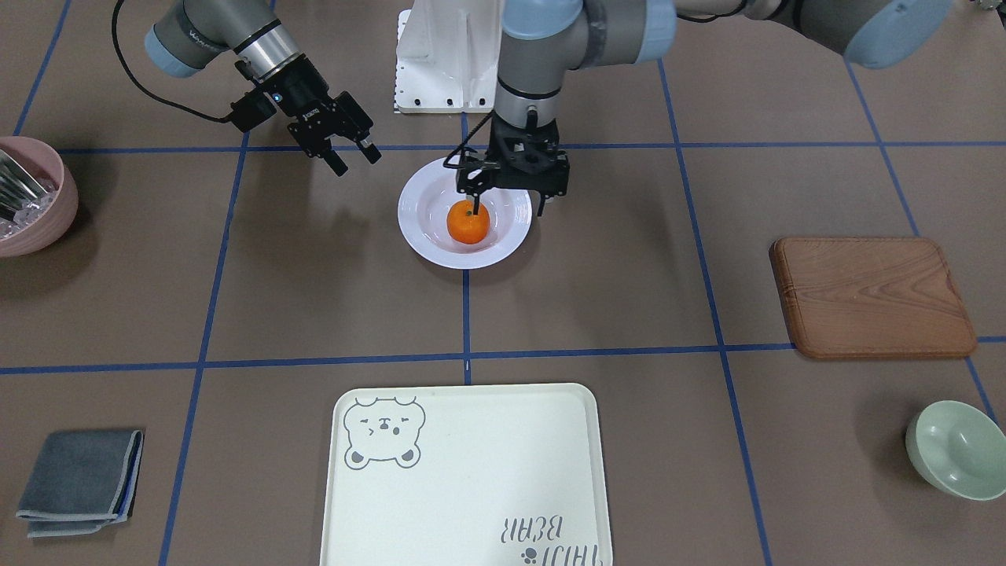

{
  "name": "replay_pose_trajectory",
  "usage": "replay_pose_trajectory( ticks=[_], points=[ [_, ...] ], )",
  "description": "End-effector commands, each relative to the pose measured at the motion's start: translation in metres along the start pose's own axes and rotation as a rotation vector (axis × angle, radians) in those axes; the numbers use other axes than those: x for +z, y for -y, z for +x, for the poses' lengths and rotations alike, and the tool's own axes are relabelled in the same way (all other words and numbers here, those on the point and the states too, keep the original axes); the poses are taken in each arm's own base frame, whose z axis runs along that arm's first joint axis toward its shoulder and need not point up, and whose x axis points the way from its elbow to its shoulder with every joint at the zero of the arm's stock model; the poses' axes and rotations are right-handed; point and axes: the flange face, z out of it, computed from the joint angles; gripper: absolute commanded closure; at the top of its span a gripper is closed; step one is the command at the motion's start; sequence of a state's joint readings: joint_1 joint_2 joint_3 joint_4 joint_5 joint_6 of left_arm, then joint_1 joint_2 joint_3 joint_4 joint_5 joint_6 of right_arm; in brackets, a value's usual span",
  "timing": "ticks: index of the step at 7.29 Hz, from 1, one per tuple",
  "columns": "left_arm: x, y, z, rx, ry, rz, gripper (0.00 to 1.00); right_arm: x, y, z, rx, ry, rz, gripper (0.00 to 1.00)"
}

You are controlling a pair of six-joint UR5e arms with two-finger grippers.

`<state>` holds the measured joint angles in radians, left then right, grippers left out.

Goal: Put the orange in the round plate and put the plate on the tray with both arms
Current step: 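Release the orange on the plate and withdraw the left arm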

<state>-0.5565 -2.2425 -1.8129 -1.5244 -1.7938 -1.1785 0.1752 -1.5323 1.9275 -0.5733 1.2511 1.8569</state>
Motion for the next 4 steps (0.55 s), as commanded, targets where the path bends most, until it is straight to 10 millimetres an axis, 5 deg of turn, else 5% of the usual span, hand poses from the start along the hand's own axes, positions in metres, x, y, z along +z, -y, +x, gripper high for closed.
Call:
replay_pose_trajectory(
  ticks=[1, 2, 4],
  points=[
    [-0.034, 0.092, -0.148, 0.166, 0.098, -0.014, 0.02, 0.006, -0.008, 0.011, 0.146, -0.025, -0.003, 0.04],
    [-0.051, 0.133, -0.231, 0.285, 0.135, -0.05, 0.02, 0.007, -0.017, 0.012, 0.178, -0.018, 0.003, 0.04],
    [-0.123, 0.205, -0.4, 0.406, 0.151, -0.153, 0.02, 0.01, -0.026, 0.008, 0.255, 0.0, 0.022, 0.03]
  ],
)
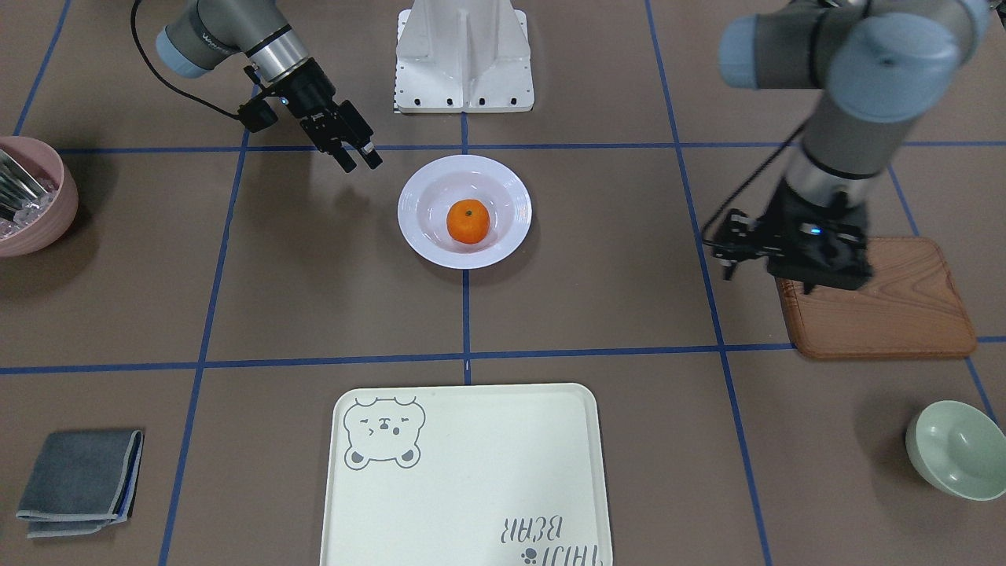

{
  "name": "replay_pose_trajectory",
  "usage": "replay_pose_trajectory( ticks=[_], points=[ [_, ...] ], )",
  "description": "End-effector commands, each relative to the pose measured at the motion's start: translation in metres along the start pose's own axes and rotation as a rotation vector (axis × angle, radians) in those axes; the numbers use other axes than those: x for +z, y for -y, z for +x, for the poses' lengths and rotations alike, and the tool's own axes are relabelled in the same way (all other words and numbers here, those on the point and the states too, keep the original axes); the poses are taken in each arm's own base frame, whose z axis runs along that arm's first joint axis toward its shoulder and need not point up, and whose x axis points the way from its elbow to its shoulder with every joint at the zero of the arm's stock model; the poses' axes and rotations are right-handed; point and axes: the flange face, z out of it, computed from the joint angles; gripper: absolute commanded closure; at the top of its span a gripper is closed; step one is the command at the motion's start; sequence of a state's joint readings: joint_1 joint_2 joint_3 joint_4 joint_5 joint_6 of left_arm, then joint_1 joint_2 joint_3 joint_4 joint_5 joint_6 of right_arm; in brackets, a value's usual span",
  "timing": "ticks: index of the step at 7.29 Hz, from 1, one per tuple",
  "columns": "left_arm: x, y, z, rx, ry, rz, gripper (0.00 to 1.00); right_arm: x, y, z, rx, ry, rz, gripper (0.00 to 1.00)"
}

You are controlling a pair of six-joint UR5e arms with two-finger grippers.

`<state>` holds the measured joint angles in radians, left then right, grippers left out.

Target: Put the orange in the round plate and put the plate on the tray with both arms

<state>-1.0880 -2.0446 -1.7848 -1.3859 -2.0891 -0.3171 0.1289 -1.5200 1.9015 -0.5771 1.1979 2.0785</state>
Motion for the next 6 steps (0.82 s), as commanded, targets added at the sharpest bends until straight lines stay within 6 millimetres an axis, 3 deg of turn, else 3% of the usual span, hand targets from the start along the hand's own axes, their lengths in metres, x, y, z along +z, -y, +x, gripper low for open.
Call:
replay_pose_trajectory(
  ticks=[1, 2, 3, 4, 5, 6],
  points=[
    [-0.035, -0.028, -0.208, 0.059, -0.067, -0.075, 0.02, 0.01, -0.018, -0.009, 0.044, 0.009, 0.024, 0.03],
    [-0.027, -0.073, -0.327, 0.131, -0.051, -0.082, 0.02, 0.022, -0.035, -0.029, 0.047, -0.006, 0.038, 0.03],
    [-0.033, -0.107, -0.417, 0.18, -0.03, -0.031, 0.02, 0.025, -0.046, -0.035, 0.056, -0.014, 0.036, 0.02],
    [-0.025, -0.123, -0.44, 0.015, -0.038, -0.051, 0.02, 0.024, -0.056, -0.03, 0.05, -0.011, 0.038, 0.02],
    [-0.007, -0.146, -0.451, -0.058, -0.048, -0.078, 0.02, 0.023, -0.068, -0.025, 0.045, -0.013, 0.031, 0.02],
    [-0.003, -0.165, -0.46, -0.082, -0.054, -0.083, 0.02, 0.023, -0.073, -0.021, 0.041, -0.017, 0.029, 0.02]
  ],
)
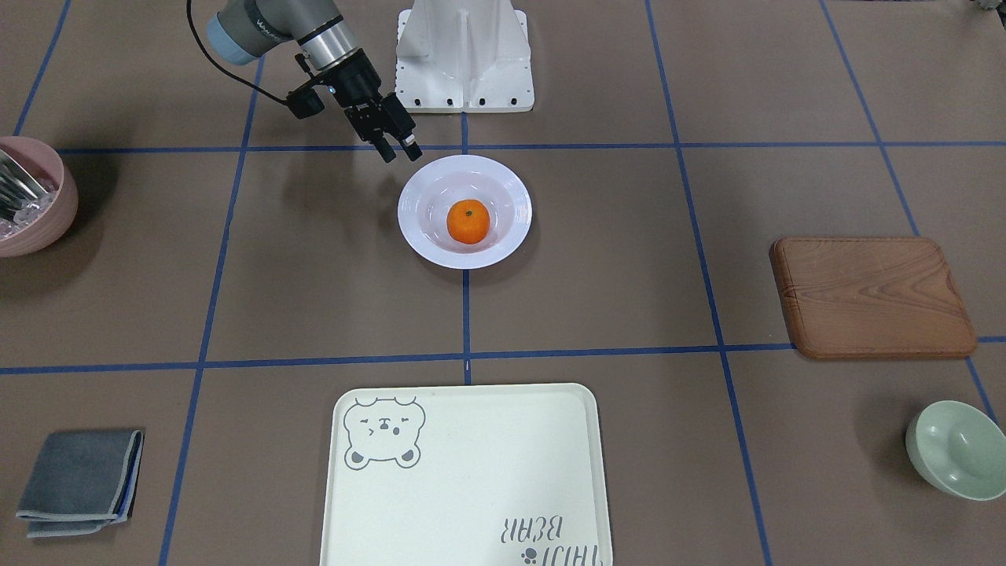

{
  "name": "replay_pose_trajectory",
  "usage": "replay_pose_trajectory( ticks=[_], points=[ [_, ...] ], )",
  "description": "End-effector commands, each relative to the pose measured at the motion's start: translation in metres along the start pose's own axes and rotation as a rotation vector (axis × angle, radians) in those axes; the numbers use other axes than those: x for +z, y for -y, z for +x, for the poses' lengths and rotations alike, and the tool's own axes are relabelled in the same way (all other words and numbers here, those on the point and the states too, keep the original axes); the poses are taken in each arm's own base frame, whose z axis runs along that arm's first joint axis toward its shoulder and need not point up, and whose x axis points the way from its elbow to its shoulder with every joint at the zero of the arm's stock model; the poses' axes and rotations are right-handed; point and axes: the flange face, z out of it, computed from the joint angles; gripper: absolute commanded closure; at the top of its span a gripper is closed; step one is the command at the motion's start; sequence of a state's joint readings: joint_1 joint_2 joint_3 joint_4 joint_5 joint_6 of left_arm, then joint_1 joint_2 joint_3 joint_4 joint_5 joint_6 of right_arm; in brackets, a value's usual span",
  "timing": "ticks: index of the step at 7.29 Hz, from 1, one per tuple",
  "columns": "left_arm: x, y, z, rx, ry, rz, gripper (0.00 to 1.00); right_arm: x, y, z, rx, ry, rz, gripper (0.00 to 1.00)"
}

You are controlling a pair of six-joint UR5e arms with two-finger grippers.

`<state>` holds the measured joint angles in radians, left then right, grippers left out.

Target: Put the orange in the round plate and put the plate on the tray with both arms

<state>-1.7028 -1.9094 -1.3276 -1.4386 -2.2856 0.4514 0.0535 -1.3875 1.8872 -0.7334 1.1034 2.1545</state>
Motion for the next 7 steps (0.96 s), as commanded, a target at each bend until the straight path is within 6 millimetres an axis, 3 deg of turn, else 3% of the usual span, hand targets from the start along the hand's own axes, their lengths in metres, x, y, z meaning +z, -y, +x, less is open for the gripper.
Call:
replay_pose_trajectory(
  ticks=[1, 3, 5, 6, 7],
  points=[
    [0.021, -0.032, -0.025, -0.08, -0.02, -0.038, 0.02, 0.004, -0.01, 0.01, -0.011, -0.012, 0.001, 0.02],
    [0.049, -0.074, -0.031, -0.196, -0.038, -0.07, 0.02, 0.006, -0.01, 0.012, -0.012, -0.014, 0.001, 0.02],
    [0.03, -0.129, 0.025, -0.287, -0.081, 0.008, 0.02, 0.004, -0.008, 0.008, -0.005, -0.003, 0.001, 0.02],
    [0.027, -0.142, 0.035, -0.286, -0.088, 0.014, 0.02, 0.005, -0.007, 0.001, 0.001, 0.008, 0.003, 0.02],
    [0.029, -0.142, 0.035, -0.286, -0.089, 0.012, 0.02, 0.008, -0.011, -0.01, 0.01, 0.024, 0.003, 0.02]
  ],
)
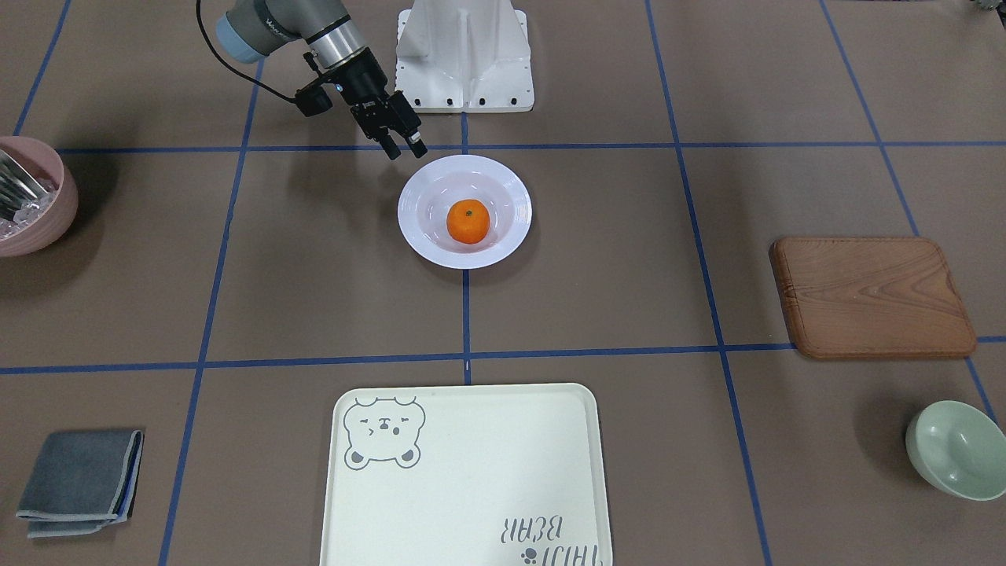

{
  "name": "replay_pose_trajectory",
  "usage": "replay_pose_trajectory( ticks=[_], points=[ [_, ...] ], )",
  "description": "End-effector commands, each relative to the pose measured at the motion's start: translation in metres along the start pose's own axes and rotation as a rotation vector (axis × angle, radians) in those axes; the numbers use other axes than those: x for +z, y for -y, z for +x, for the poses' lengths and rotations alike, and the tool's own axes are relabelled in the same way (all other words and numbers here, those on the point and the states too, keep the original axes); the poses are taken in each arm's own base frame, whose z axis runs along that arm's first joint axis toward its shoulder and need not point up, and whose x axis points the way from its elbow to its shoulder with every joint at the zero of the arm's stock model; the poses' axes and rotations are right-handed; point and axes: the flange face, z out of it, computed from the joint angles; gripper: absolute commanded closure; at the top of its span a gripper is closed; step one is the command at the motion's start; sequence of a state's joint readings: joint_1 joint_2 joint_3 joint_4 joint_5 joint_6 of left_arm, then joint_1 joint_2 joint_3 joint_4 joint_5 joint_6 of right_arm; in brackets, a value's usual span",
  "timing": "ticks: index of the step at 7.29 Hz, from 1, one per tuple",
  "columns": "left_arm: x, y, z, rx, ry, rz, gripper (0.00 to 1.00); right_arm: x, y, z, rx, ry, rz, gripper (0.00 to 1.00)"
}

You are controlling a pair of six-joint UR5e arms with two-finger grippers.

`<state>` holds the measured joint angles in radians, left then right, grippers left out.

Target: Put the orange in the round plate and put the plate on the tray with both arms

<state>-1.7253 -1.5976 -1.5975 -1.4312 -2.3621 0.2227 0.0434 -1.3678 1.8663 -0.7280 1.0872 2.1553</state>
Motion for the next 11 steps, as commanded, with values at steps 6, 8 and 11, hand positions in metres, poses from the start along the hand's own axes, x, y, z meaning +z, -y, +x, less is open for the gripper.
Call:
replay_pose_trajectory(
  ticks=[6, 8, 11],
  points=[
    [0.0, -0.009, 0.004, -0.007, -0.01, 0.005, 0.02, 0.054, -0.001, -0.029, 0.027, 0.026, 0.062, 0.05],
    [0.0, -0.01, 0.004, -0.007, -0.01, 0.005, 0.02, 0.061, 0.002, -0.029, 0.045, 0.025, 0.075, 0.21],
    [0.0, -0.01, 0.004, -0.007, -0.01, 0.006, 0.02, 0.069, 0.003, -0.02, 0.036, 0.008, 0.084, 0.33]
  ],
)
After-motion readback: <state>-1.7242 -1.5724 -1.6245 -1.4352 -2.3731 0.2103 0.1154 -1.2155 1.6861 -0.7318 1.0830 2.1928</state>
